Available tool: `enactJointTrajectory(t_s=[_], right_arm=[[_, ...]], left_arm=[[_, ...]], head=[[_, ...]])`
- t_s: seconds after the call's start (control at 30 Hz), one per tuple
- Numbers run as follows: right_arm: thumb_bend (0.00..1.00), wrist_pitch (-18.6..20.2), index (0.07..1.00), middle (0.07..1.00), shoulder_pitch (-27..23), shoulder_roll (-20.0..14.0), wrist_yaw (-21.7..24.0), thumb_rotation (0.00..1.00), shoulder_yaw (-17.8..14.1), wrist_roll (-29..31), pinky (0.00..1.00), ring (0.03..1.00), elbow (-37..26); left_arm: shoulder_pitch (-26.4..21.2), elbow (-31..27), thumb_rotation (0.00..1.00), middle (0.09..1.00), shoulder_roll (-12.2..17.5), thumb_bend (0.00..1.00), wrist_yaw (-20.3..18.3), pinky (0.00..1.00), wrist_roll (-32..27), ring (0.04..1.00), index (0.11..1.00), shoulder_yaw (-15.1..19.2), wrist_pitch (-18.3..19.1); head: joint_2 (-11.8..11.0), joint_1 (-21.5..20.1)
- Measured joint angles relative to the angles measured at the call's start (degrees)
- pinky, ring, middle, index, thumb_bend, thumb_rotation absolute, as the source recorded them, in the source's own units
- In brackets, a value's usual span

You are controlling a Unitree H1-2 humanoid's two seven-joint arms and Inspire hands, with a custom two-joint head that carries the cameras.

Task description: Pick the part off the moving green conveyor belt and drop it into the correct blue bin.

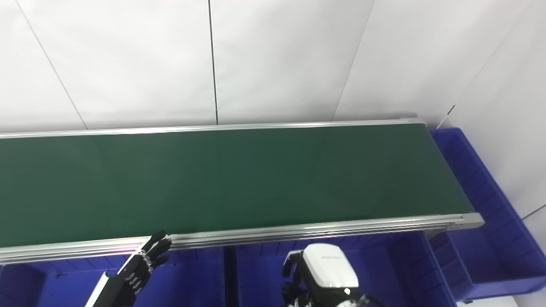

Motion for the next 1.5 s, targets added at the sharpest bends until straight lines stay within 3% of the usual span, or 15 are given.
enactJointTrajectory(t_s=[0.13, 0.27, 0.57, 0.63, 0.7, 0.73, 0.77, 0.83, 1.0, 1.13, 1.2, 1.3, 1.4, 1.5], right_arm=[[0.5, -3.94, 0.557, 0.466, -1.04, -0.39, -8.27, 0.0, 0.24, 1.83, 0.23, 0.346, 6.45], [0.5, -5.66, 0.56, 0.467, -2.17, -0.94, -12.92, 0.0, 0.23, 3.45, 0.24, 0.35, 9.92], [0.5, -5.92, 0.559, 0.458, -4.25, -1.47, -17.89, 0.0, 1.0, 4.61, 0.21, 0.343, 13.34], [0.51, -5.92, 0.507, 0.503, -4.42, -1.49, -18.74, 0.0, 1.32, 4.57, 0.19, 0.377, 13.57], [0.52, -5.89, 0.494, 0.482, -4.46, -1.54, -18.72, 0.0, 1.7, 3.74, 0.17, 0.269, 13.57], [0.71, -5.79, 0.595, 0.591, -4.43, -1.56, -18.44, 0.18, 1.89, 3.38, 0.28, 0.413, 13.49], [0.77, -5.54, 0.629, 0.628, -4.41, -1.55, -17.27, 0.24, 1.96, 2.99, 0.32, 0.462, 13.17], [0.95, -4.2, 0.729, 0.771, -4.31, -1.48, -14.15, 0.41, 2.0, 1.99, 0.52, 0.654, 12.23], [1.0, -1.9, 0.762, 0.819, -4.11, -1.39, -9.88, 0.55, 1.89, 0.31, 0.67, 0.747, 11.29], [1.0, -1.93, 0.765, 0.812, -3.86, -1.43, -8.06, 0.6, 1.78, 1.17, 0.58, 0.719, 10.67], [1.0, -2.04, 0.755, 0.784, -3.39, -1.42, -7.89, 0.65, 1.39, 3.46, 0.52, 0.686, 9.29], [1.0, -3.5, 0.758, 0.759, -1.8, -1.34, -7.91, 0.76, 0.64, 11.92, 0.51, 0.663, 4.7], [0.97, -5.54, 0.754, 0.748, -0.16, 0.18, -7.96, 0.78, 0.36, 20.69, 0.51, 0.648, 0.52], [0.89, -7.04, 0.743, 0.747, 0.88, 3.37, -8.08, 0.71, 0.15, 31.47, 0.58, 0.674, -0.65]], left_arm=[[0.14, 0.04, 0.87, 0.901, -0.32, 1.0, 0.0, 0.88, 0.11, 0.917, 0.916, -0.14, -0.01], [0.15, 0.03, 0.87, 0.899, -0.45, 1.0, 0.0, 0.89, 0.11, 0.916, 0.912, -0.16, -0.01], [0.15, 0.05, 0.87, 0.9, -0.54, 0.99, -0.05, 0.9, 0.12, 0.914, 0.913, -0.14, -0.03], [0.15, 0.04, 0.87, 0.9, -0.52, 0.99, -0.12, 0.9, 0.12, 0.916, 0.912, -0.13, -0.03], [0.14, 0.04, 0.87, 0.9, -0.5, 0.99, -0.17, 0.89, 0.12, 0.915, 0.912, -0.1, -0.03], [0.14, 0.04, 0.88, 0.901, -0.49, 0.99, -0.19, 0.89, 0.12, 0.915, 0.913, -0.09, -0.03], [0.13, 0.04, 0.88, 0.901, -0.49, 0.99, -0.21, 0.89, 0.12, 0.916, 0.913, -0.07, -0.03], [0.12, 0.04, 0.87, 0.901, -0.49, 1.0, -0.29, 0.89, 0.12, 0.917, 0.911, -0.06, -0.02], [0.02, 0.17, 0.88, 0.902, -0.52, 0.99, -0.3, 0.89, 0.25, 0.914, 0.912, -0.1, -0.03], [-0.05, 0.23, 0.88, 0.899, -0.65, 0.98, -0.31, 0.88, 0.31, 0.908, 0.913, -0.18, -0.03], [-0.11, 0.34, 0.88, 0.897, -0.71, 0.98, -0.31, 0.88, 0.35, 0.904, 0.913, -0.22, -0.05], [-0.2, 0.69, 0.88, 0.899, -0.7, 0.97, -0.31, 0.87, 0.54, 0.902, 0.912, -0.27, -0.08], [-0.23, 0.67, 0.87, 0.897, -0.67, 0.97, -0.37, 0.87, 0.95, 0.904, 0.91, -0.27, -0.08], [-0.23, 0.7, 0.87, 0.898, -0.66, 0.96, -0.42, 0.87, 0.95, 0.903, 0.913, -0.26, -0.01]], head=[[-0.18, 0.09], [-0.09, 0.7], [0.44, 0.8], [0.7, 0.8], [0.7, 0.8], [0.79, 0.71], [0.79, 0.71], [0.79, 0.71], [1.14, 1.32], [1.58, 2.29], [1.84, 2.55], [2.46, 2.9], [3.25, 3.34], [3.6, 3.78]])
